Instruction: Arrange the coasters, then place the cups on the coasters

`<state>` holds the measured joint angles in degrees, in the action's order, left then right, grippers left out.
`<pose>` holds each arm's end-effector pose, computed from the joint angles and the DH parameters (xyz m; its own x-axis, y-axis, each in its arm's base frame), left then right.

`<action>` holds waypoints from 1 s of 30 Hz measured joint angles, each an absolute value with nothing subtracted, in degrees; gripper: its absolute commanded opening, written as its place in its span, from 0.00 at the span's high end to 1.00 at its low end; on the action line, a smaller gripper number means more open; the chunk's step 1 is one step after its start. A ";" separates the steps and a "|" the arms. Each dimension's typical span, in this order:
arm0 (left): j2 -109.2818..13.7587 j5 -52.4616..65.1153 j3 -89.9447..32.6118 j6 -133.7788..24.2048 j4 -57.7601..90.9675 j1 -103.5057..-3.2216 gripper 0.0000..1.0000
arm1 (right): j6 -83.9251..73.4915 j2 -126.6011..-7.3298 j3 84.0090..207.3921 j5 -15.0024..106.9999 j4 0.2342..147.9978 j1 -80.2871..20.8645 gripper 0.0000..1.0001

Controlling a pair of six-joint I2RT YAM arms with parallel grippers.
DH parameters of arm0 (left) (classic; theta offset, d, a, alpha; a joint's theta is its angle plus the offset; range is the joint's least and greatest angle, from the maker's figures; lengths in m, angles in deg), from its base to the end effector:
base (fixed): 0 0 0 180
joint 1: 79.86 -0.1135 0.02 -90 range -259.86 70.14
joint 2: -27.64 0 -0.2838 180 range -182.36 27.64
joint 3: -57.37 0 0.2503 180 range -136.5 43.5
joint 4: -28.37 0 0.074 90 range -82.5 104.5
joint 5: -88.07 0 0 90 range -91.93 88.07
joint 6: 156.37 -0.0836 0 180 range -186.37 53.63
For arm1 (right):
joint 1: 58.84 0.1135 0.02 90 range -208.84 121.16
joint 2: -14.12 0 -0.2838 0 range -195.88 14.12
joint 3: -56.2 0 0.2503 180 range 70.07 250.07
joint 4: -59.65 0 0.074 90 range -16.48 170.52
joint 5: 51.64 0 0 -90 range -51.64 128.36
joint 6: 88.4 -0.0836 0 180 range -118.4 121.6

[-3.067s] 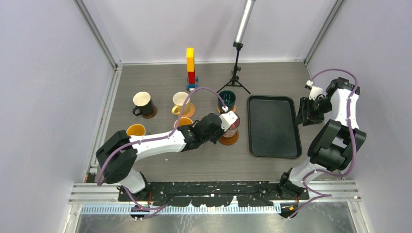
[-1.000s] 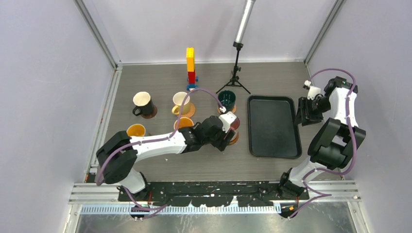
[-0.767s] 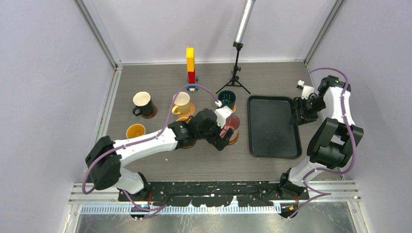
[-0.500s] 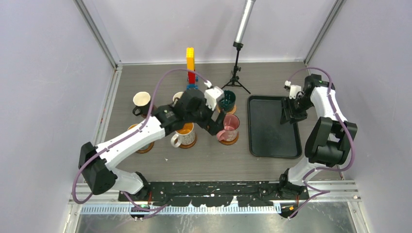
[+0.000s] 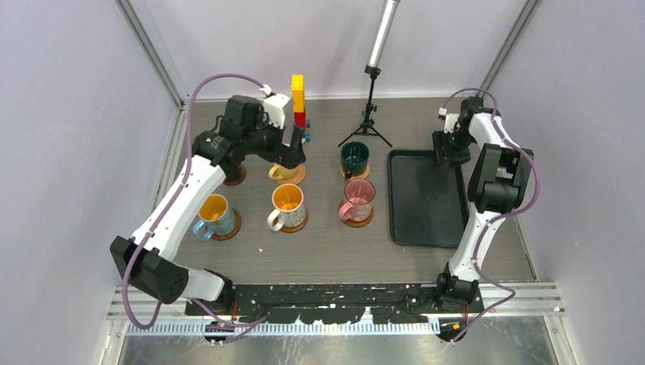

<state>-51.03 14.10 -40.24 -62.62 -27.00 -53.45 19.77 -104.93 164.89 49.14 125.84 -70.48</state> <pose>0.2810 -0.1653 0.3814 -0.5717 0.2137 -0.7921 0.5904 0.7776 -0.2163 0.4344 -0.0735 0.1647 -0.9536 -0.1163 -0.2777 -0.1492 0.9837 0.1003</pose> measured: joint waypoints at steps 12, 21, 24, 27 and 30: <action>-52.47 14.47 -44.00 -63.41 -32.07 -66.32 0.00 | 20.58 -117.06 181.81 45.63 127.85 -70.52 0.39; -55.25 14.58 -45.97 -63.43 -36.39 -71.85 0.00 | 21.17 -122.13 188.21 44.10 128.83 -70.43 0.38; -55.73 14.49 -46.47 -63.58 -38.06 -73.01 0.00 | 21.35 -122.68 189.88 43.99 129.03 -70.43 0.38; -57.96 14.03 -49.60 -64.32 -41.22 -74.39 0.00 | 21.43 -122.65 192.04 44.97 129.84 -70.43 0.38; -62.35 13.11 -55.26 -66.71 -45.27 -76.42 0.00 | 21.59 -121.45 192.59 46.94 130.14 -70.43 0.37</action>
<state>-62.35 13.11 -55.26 -66.71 -45.27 -76.42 21.59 -121.45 192.59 46.94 130.14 -70.43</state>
